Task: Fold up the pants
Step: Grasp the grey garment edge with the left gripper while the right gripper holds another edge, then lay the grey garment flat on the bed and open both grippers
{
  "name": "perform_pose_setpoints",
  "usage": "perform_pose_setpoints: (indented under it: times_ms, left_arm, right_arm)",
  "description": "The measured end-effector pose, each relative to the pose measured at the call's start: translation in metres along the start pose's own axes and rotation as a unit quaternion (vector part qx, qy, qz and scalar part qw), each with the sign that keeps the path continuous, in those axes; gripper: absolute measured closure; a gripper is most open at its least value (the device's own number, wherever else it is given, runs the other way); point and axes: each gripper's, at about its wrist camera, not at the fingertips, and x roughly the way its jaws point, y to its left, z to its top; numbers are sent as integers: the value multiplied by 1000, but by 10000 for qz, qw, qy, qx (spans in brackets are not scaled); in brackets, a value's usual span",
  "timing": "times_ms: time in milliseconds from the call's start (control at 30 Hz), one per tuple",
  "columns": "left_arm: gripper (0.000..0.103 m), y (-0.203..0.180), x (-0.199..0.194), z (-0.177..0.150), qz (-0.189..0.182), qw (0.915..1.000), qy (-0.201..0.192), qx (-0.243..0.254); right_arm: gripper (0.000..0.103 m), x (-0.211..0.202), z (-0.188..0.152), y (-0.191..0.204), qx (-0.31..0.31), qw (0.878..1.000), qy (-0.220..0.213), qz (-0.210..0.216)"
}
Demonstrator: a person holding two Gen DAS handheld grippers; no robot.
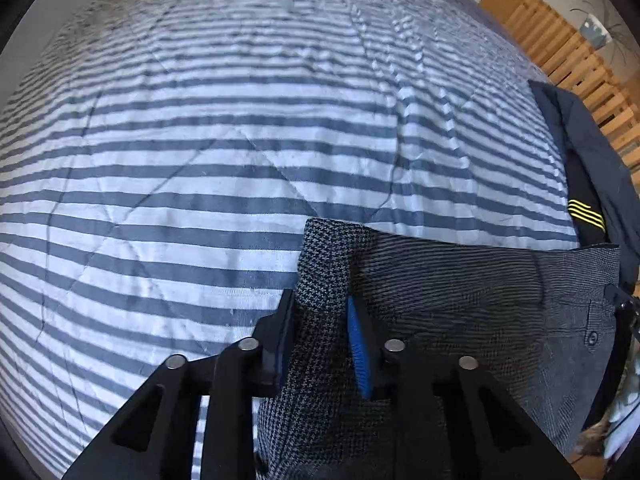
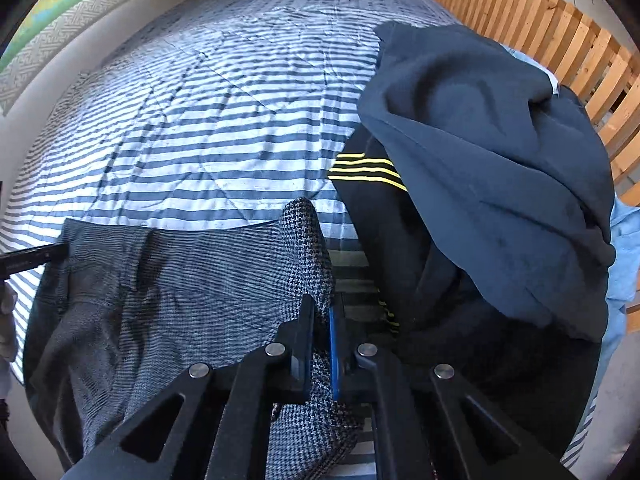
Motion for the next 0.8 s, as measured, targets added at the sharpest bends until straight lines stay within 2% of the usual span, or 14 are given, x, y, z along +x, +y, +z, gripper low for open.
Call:
perform_pose_setpoints:
  times_ms: [133, 200, 267, 367, 433, 500, 567, 633, 700, 800]
  left_arm:
    - [82, 2, -76, -27, -553, 9969, -511, 207]
    - [82, 3, -119, -40, -550, 9943, -812, 416]
    - [82, 4, -156, -45, -477, 9917, -1081, 505]
    - [83, 5, -190, -20, -514, 9901, -1223, 462]
    - [84, 4, -204, 9, -470, 9909, -1203, 382]
    - [84, -2, -232, 42, -396, 9893, -1361, 357]
    - [84, -12, -281, 69, -227, 9811, -1888, 369]
    - [84, -18, -351, 86, -234, 9635, -2644, 353]
    - [84, -18, -405, 87, -309, 9473, -3171, 332]
    - [84, -16, -442, 65, -151, 9299, -3638, 518]
  right_arm:
    - [98, -50, -15, 4, -74, 9982, -338, 496]
    - [98, -82, -25, 9, -172, 9959, -529, 719]
    - [98, -109, -27, 15, -322, 9941, -767, 699]
    - [98, -127, -7, 18, -243, 9930, -931, 684]
    - [99, -136, 25, 26, -244, 9922, -1116, 503]
    - [99, -162, 64, 35, -176, 9880, -1477, 404]
    - [99, -203, 97, 46, -218, 9782, -2046, 266]
    - [99, -253, 119, 58, -240, 9608, -2757, 175]
    - [99, -297, 128, 66, -323, 9427, -3319, 138]
    - [99, -320, 124, 75, -571, 9287, -3660, 164]
